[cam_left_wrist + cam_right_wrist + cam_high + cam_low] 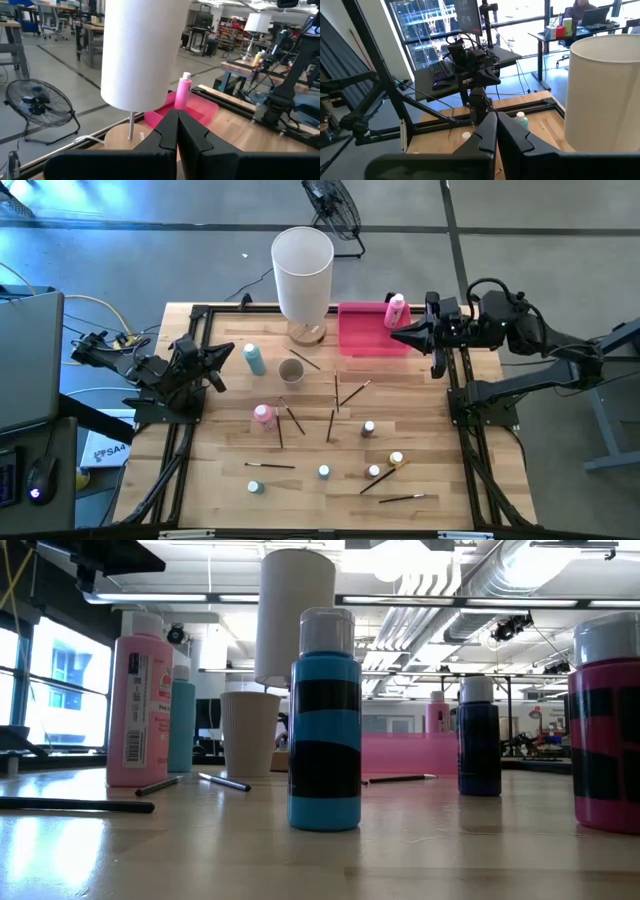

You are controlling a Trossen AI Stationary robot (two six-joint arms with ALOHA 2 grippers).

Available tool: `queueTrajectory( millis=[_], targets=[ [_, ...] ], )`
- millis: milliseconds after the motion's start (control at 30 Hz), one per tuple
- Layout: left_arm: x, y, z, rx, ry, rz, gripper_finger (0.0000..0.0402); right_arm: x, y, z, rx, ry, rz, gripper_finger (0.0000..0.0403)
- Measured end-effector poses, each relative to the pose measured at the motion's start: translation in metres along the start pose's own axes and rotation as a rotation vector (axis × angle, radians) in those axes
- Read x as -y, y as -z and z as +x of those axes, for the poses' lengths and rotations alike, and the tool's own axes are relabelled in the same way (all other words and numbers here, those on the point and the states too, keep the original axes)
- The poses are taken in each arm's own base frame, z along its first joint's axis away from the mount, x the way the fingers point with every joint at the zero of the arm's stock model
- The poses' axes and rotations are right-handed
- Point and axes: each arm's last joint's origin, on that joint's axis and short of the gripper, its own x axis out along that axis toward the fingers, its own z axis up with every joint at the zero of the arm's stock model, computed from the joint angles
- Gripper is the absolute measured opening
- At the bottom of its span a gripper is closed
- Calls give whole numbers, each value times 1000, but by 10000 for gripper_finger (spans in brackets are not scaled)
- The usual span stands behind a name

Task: Pick & Place Paint Supplies
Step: Put the big blue paint bottle into the pink bin

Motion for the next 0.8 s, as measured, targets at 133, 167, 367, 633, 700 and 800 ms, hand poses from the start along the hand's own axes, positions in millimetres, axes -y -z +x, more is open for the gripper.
queueTrajectory(
  millis=[133,167,367,633,700,800],
  targets=[
    [0,-1,0,3,2,-8,0,0,1,3,-3,3,-11,5],
    [1,-1,0,2,13,-11,0,0,1,5,-6,1,-22,5],
    [5,0,-1,-40,184,-9,0,0,5,22,-34,-34,-33,5],
    [8,1,-1,-58,261,-9,0,2,8,66,14,-60,-100,5],
    [8,1,-1,-63,269,-5,0,3,12,77,6,-59,-73,5],
    [8,2,-1,-66,275,-2,0,5,19,87,-42,-39,22,5]
  ],
)
